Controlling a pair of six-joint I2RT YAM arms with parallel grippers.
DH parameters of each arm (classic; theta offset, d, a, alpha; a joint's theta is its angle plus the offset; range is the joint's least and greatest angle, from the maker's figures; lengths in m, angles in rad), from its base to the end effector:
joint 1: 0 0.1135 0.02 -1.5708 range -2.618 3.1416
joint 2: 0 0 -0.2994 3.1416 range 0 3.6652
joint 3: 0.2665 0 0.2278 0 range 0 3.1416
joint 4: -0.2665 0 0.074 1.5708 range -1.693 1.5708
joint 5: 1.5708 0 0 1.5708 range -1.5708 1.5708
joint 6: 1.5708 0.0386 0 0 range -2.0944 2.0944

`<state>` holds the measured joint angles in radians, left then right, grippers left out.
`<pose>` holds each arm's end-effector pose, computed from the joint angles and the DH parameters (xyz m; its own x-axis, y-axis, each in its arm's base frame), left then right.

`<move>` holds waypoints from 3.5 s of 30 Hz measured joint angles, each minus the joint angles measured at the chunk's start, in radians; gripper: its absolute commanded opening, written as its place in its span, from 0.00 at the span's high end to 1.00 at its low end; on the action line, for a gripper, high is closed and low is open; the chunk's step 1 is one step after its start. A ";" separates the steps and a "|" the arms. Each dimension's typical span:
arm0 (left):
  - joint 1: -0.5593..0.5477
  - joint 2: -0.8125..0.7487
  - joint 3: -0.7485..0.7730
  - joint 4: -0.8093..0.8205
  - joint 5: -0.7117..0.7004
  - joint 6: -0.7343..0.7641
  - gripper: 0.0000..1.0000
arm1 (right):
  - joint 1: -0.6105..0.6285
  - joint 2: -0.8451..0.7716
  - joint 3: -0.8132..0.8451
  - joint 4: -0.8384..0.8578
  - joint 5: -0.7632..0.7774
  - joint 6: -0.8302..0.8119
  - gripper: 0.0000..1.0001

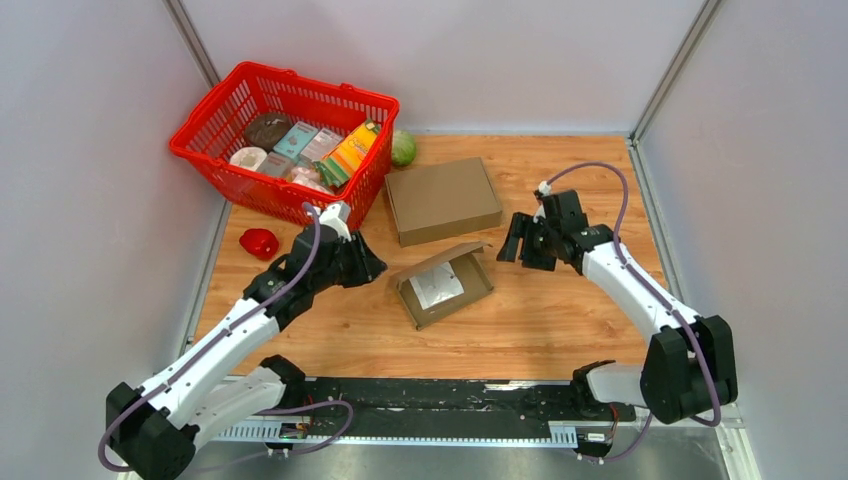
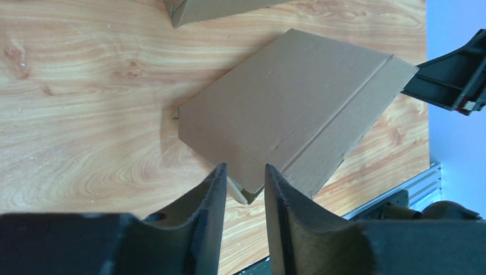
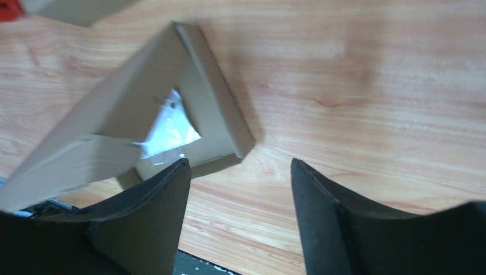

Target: Fold the paper box

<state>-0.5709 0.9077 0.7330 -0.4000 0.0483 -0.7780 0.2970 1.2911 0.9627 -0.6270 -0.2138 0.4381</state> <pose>0.1311 -0.0864 0.3092 -0.7286 -0.3652 -0.5795 0.0878 0.7892 -0.6078 0.2168 0.0749 0.2959 -0.8781 0.1648 -0.4493 -0.0338 0.9151 0.4018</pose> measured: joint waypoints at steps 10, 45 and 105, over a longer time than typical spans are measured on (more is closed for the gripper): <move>-0.024 -0.003 -0.108 -0.087 -0.175 -0.049 0.77 | -0.037 0.129 -0.142 0.202 -0.040 0.062 0.64; 0.019 0.293 -0.010 0.037 -0.069 -0.022 0.59 | 0.034 0.011 -0.333 0.390 0.009 0.122 0.42; -0.180 0.230 0.024 0.084 -0.301 0.365 0.54 | 0.290 -0.028 -0.372 0.886 0.245 -0.159 0.76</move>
<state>-0.7513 1.1378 0.7567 -0.3157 -0.2531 -0.4129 0.5869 1.2633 0.5903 0.2592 0.0315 0.2790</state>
